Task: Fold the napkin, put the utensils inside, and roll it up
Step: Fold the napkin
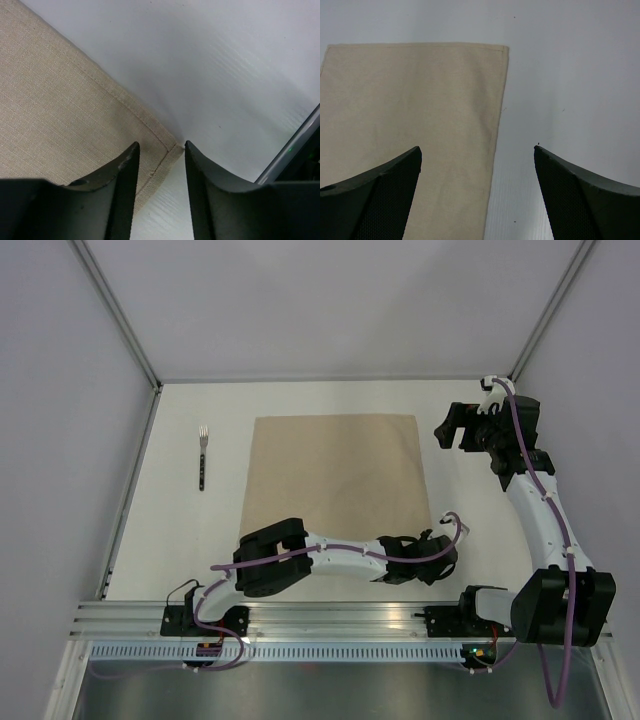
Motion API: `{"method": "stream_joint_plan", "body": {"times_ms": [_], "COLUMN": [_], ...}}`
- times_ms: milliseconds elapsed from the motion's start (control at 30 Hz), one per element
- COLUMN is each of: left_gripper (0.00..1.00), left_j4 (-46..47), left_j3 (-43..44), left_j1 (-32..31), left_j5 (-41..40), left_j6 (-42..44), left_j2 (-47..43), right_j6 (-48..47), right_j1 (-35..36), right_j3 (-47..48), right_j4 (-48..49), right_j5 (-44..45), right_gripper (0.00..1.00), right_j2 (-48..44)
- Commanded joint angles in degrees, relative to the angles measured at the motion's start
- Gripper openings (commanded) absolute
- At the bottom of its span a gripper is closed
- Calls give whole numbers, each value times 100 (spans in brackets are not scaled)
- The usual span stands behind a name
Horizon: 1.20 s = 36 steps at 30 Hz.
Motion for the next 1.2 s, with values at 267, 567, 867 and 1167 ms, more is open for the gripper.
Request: {"method": "stream_joint_plan", "body": {"times_ms": [267,567,867,1167], "left_gripper": [18,2,2,2], "left_j4": [117,161,258,469], "left_j3": [229,361,449,63], "left_j1": [-63,-125,-160,130], "left_j5": [268,506,656,822], "left_j6": [-80,-186,-265,-511], "left_j2": [213,231,91,-480], "right_j6": [24,15,6,6], "right_j1": [-10,-10,-10,-10], "right_j3": [209,200,209,209], "right_j4": [-41,-41,-50,-50], "right_j5": [-46,-37,-37,-20], "right_gripper": [98,98,98,98], "right_j2": [70,69,105,78]}}
